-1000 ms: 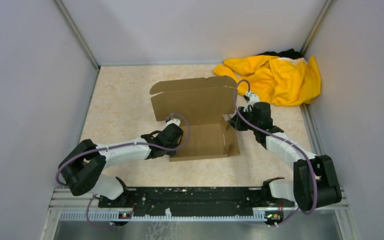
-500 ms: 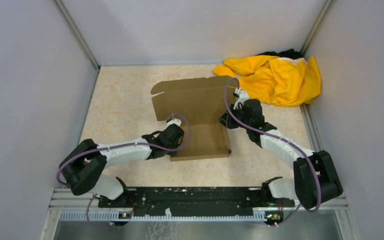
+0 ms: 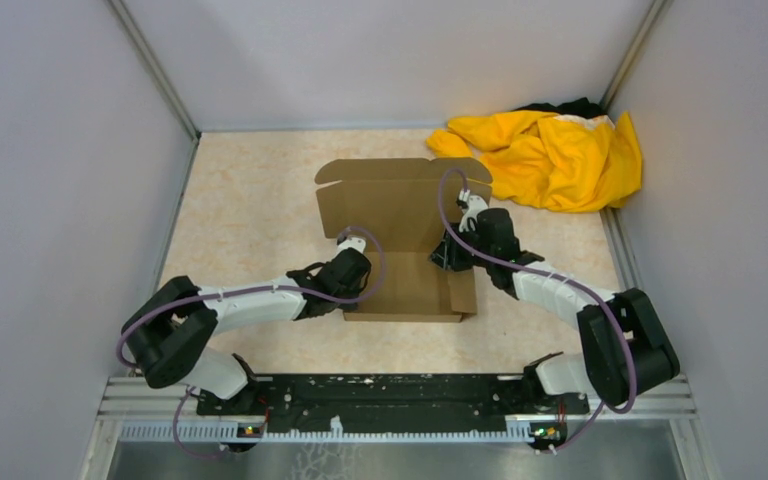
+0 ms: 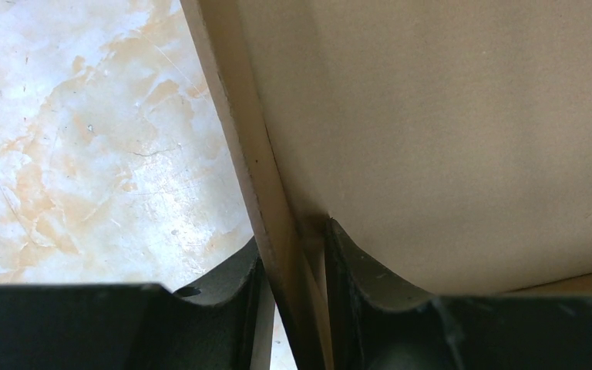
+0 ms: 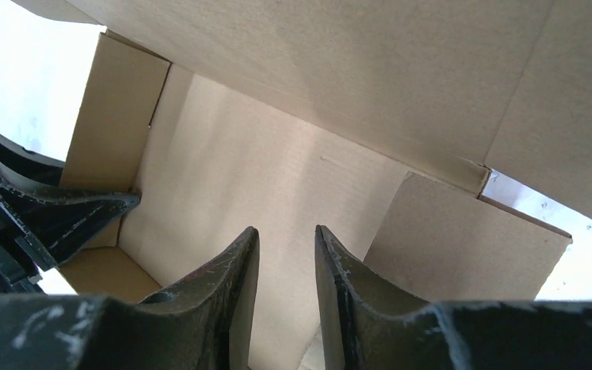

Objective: Fold the paper box

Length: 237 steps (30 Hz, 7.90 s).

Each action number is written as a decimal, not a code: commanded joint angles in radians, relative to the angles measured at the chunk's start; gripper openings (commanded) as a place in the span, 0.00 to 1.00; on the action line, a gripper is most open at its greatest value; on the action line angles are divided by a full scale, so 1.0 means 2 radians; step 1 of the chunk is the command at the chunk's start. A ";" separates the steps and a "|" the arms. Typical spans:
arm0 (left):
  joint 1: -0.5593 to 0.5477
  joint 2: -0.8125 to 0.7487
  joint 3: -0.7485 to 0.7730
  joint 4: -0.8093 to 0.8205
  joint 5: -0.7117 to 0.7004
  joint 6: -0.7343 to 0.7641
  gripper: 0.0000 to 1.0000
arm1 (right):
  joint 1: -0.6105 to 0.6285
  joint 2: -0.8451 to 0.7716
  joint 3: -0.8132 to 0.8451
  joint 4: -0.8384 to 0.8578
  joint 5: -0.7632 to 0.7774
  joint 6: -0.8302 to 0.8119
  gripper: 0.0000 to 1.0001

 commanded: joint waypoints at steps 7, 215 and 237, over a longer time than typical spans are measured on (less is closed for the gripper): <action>-0.006 0.017 -0.008 -0.007 0.026 -0.007 0.34 | 0.004 0.011 -0.001 0.017 0.005 0.000 0.33; -0.005 0.015 -0.038 0.013 0.054 -0.005 0.34 | 0.009 -0.198 -0.129 -0.021 0.088 0.204 0.35; 0.021 0.026 -0.023 0.002 0.045 -0.012 0.36 | 0.012 -0.219 -0.161 0.011 0.112 0.253 0.38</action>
